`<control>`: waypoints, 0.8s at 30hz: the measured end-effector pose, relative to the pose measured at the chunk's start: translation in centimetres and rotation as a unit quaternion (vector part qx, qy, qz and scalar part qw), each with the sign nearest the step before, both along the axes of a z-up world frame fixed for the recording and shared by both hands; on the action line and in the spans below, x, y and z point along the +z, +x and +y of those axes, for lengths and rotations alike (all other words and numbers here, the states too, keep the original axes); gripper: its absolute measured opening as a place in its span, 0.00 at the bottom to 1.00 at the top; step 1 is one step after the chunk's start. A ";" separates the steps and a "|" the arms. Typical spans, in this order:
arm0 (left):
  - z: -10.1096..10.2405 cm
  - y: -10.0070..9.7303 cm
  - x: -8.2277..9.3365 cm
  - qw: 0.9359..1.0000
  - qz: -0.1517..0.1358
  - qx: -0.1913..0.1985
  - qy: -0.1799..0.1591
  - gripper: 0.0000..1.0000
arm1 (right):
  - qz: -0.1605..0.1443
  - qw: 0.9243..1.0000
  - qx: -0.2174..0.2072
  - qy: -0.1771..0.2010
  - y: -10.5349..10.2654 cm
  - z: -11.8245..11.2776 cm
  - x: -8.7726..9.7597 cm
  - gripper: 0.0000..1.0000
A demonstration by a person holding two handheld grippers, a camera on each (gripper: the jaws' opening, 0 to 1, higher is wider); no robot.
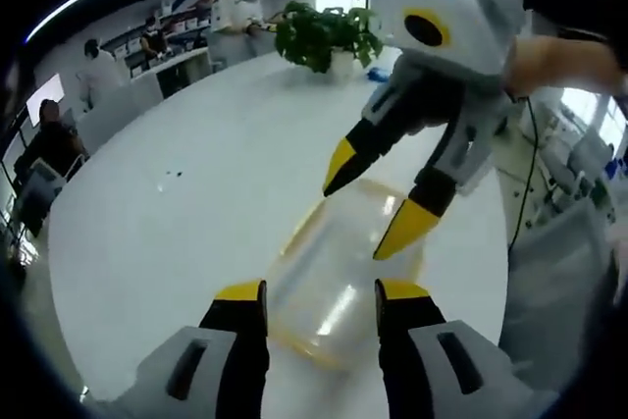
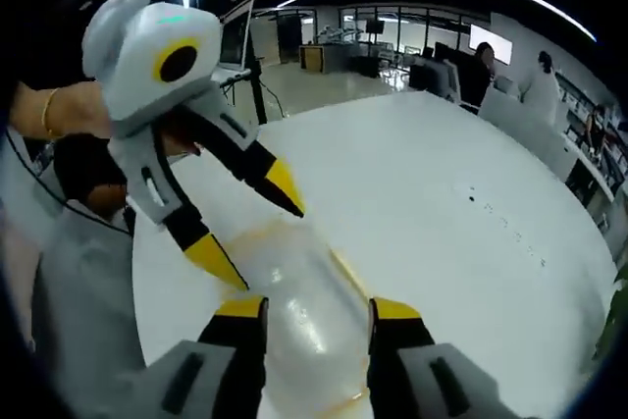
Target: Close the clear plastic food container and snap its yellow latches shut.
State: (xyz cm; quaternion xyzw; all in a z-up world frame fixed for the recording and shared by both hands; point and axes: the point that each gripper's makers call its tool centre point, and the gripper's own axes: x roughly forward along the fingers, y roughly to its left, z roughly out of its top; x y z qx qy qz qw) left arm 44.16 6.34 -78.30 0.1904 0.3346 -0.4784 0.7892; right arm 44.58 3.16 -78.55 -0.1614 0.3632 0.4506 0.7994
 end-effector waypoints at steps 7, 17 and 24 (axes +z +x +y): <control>-0.4 -0.6 -0.5 1.000 -0.006 -0.020 0.002 0.41 | 0.019 1.000 -0.011 0.003 0.3 0.2 -0.1 0.33; -0.9 -0.7 -1.0 1.000 -0.010 -0.021 -0.002 0.40 | 0.037 0.999 -0.001 0.018 -0.4 1.0 0.2 0.31; -1.2 -1.7 -1.6 0.998 -0.024 -0.050 0.012 0.42 | 0.034 0.999 0.008 0.001 0.3 1.1 -0.5 0.33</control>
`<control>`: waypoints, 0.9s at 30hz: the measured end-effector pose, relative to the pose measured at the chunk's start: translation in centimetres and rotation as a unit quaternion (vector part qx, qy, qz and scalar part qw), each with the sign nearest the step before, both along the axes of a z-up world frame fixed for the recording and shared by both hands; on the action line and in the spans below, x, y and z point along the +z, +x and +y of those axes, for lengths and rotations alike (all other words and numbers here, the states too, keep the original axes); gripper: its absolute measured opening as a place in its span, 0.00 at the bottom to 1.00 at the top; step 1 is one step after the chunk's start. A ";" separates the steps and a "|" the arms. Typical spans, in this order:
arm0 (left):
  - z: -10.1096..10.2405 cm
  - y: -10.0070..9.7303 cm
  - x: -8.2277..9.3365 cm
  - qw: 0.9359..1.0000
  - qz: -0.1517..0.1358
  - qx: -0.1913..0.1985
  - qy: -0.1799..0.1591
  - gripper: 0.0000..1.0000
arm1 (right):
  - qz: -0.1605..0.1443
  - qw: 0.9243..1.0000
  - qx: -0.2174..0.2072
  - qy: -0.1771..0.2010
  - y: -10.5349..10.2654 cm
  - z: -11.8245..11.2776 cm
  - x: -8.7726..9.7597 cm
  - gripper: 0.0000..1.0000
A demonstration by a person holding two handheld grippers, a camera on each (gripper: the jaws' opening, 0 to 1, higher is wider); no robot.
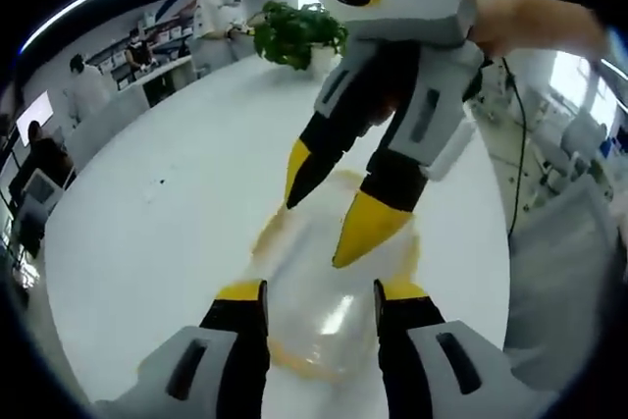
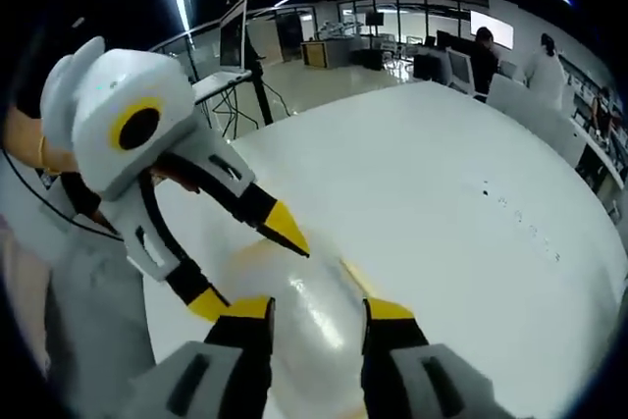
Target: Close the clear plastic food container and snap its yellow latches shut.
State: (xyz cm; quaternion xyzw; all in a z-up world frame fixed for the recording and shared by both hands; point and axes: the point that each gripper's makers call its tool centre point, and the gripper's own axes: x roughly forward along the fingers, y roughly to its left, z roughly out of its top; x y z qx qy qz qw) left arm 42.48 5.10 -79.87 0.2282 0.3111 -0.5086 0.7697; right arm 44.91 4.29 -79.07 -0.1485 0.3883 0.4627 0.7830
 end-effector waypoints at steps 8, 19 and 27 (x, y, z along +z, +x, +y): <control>-1.1 -1.6 -0.3 0.994 -0.062 -0.083 0.024 0.53 | 0.001 0.998 0.048 -0.041 0.6 0.0 -0.9 0.38; -1.7 -2.0 -1.8 0.992 -0.078 -0.094 0.042 0.53 | 0.018 0.991 0.108 -0.079 1.0 0.5 -2.1 0.39; -1.6 -1.4 -2.0 0.988 -0.106 -0.096 0.056 0.51 | 0.054 0.988 0.114 -0.085 1.4 0.8 -2.6 0.39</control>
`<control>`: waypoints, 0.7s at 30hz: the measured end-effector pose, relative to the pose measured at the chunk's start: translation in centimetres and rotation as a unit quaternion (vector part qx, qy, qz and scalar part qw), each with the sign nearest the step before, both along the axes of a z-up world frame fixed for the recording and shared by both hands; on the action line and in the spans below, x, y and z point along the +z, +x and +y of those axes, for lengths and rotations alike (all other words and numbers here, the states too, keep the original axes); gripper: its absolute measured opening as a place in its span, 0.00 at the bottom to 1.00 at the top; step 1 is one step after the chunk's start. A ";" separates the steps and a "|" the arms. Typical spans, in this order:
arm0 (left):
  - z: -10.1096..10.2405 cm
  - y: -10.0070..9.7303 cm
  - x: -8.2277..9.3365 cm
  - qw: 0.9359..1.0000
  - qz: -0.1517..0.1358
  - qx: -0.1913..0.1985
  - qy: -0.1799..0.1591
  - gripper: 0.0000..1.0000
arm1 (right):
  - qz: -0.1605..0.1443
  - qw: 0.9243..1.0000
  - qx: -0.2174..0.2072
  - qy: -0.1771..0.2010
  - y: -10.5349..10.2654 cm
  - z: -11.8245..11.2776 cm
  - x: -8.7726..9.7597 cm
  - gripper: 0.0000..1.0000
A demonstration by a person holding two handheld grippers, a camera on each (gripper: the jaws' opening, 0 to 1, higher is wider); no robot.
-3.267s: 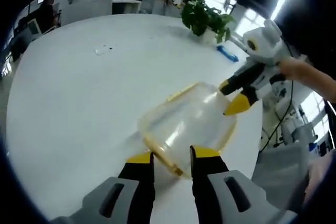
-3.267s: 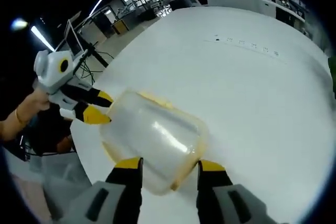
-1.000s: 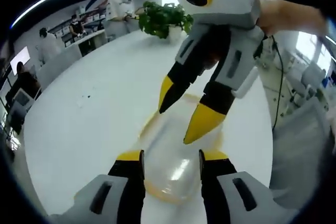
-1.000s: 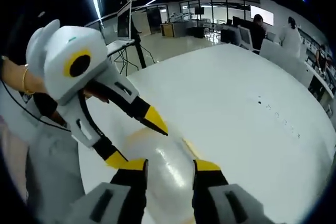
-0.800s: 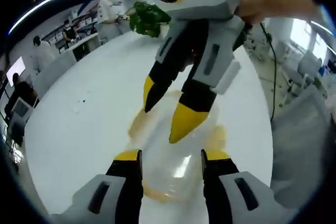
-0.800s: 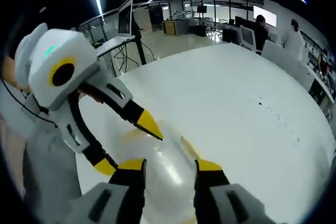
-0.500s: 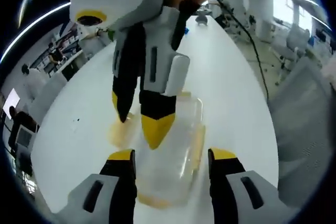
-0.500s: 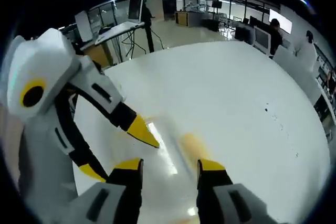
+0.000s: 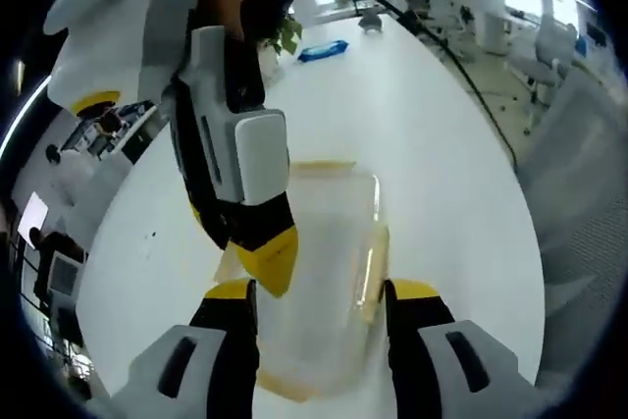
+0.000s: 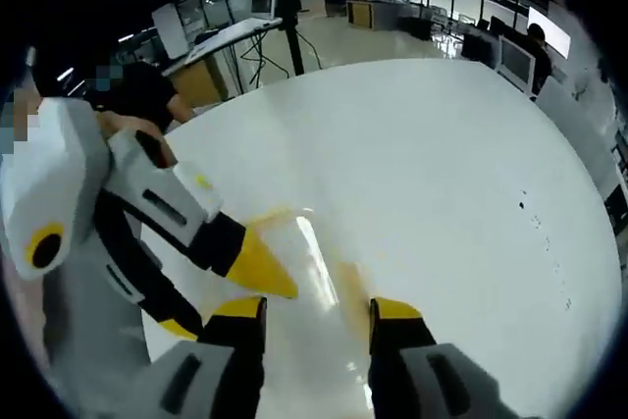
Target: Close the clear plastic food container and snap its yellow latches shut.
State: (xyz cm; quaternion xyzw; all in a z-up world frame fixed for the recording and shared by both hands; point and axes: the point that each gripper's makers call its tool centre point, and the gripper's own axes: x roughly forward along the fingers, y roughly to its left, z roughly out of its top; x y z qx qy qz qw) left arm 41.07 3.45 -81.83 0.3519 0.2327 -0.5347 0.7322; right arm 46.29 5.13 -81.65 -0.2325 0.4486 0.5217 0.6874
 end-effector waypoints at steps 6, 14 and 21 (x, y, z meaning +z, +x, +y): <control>0.0 0.2 0.0 1.000 0.008 -0.002 -0.004 0.50 | 0.024 0.998 0.037 -0.051 -0.1 -0.2 -0.1 0.37; 0.0 0.4 -0.1 1.000 0.009 -0.004 -0.011 0.49 | 0.052 0.990 0.088 -0.095 0.2 -0.3 -0.4 0.33; -0.1 0.4 -0.1 1.000 0.013 -0.004 -0.013 0.49 | 0.079 0.985 0.101 -0.112 0.3 -0.1 -0.7 0.32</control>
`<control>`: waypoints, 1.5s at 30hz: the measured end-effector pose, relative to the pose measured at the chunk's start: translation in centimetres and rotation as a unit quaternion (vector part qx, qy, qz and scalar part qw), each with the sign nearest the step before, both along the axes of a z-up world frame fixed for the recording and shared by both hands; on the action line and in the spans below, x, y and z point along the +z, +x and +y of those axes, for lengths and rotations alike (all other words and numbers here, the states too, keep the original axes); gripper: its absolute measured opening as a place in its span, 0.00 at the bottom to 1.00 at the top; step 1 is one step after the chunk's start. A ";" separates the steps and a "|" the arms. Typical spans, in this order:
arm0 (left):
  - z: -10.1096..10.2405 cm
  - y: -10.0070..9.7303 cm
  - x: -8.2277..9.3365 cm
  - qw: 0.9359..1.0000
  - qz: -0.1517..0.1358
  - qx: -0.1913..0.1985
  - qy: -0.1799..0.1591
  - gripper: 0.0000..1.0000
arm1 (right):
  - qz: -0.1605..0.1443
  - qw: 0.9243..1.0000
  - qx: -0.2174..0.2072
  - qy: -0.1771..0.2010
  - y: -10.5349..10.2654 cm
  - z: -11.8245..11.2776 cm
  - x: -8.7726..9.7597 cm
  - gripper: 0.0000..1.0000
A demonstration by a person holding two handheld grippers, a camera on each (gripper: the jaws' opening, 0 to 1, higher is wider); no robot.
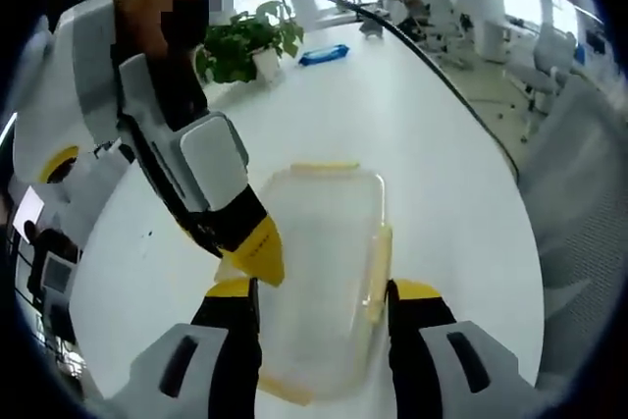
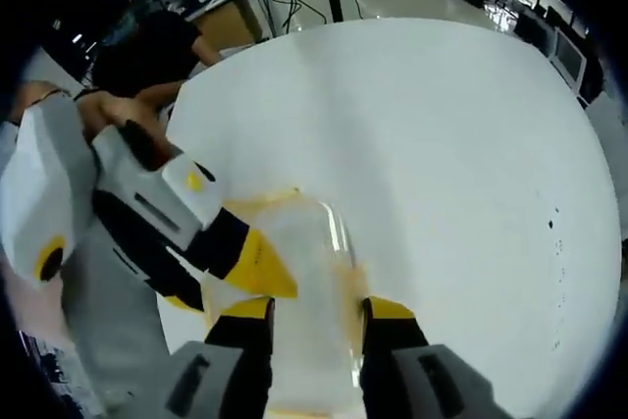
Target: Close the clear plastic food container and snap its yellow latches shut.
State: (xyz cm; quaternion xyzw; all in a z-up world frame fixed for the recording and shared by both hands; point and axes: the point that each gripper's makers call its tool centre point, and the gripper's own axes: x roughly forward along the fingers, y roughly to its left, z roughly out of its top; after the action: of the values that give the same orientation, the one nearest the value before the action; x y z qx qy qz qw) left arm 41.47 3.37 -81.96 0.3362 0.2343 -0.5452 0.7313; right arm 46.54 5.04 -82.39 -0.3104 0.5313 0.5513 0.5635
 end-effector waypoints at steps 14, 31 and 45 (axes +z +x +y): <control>-0.1 0.0 -0.2 1.000 -0.009 0.006 -0.017 0.49 | 0.048 0.999 0.002 0.012 0.0 0.0 -0.1 0.32; -0.3 0.2 -0.3 0.999 -0.017 0.015 -0.030 0.52 | 0.095 0.995 0.016 0.016 -0.5 0.0 -0.6 0.34; -0.2 0.4 -0.5 0.998 -0.055 0.036 -0.022 0.50 | 0.058 0.997 -0.002 0.047 -0.5 0.1 -0.5 0.36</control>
State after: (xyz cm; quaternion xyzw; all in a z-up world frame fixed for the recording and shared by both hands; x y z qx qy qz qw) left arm 41.83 3.15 -82.43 0.3407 0.1933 -0.5042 0.7696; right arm 46.00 5.11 -82.88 -0.2503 0.5373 0.5916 0.5465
